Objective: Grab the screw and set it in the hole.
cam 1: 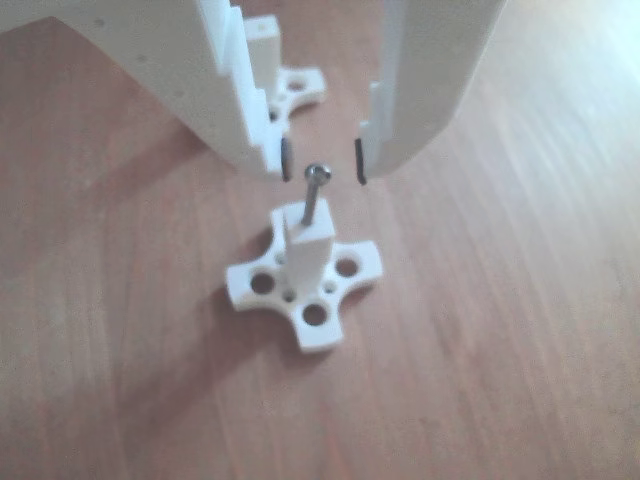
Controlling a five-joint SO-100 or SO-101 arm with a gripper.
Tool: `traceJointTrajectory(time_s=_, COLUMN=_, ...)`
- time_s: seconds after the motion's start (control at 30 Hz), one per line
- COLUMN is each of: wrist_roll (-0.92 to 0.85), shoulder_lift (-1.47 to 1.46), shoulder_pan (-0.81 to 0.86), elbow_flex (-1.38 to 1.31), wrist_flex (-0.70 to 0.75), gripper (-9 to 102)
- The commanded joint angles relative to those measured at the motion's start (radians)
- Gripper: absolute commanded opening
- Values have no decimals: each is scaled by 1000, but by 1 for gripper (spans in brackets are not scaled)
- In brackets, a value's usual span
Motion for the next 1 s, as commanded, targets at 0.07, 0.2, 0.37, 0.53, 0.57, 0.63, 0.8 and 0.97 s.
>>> traceJointTrajectory(time_s=0.07, wrist_roll=2, shoulder_lift=17, shoulder_pan=-11, elbow_flex=-98, wrist_flex=-14, gripper=8)
traceJointTrajectory(time_s=0.2, wrist_roll=2, shoulder_lift=11, shoulder_pan=-8, elbow_flex=-100, wrist_flex=-23, gripper=8)
traceJointTrajectory(time_s=0.37, wrist_roll=2, shoulder_lift=5, shoulder_pan=-8, elbow_flex=-101, wrist_flex=-23, gripper=8)
traceJointTrajectory(time_s=0.53, wrist_roll=2, shoulder_lift=-5, shoulder_pan=-8, elbow_flex=-104, wrist_flex=-28, gripper=8)
traceJointTrajectory(time_s=0.57, wrist_roll=2, shoulder_lift=-6, shoulder_pan=-8, elbow_flex=-106, wrist_flex=-28, gripper=8)
traceJointTrajectory(time_s=0.63, wrist_roll=2, shoulder_lift=-11, shoulder_pan=-8, elbow_flex=-106, wrist_flex=-29, gripper=8)
traceJointTrajectory(time_s=0.8, wrist_roll=-2, shoulder_lift=-12, shoulder_pan=-5, elbow_flex=-107, wrist_flex=-29, gripper=8)
traceJointTrajectory(time_s=0.97, wrist_roll=-6, shoulder_lift=-11, shoulder_pan=2, elbow_flex=-101, wrist_flex=-23, gripper=8)
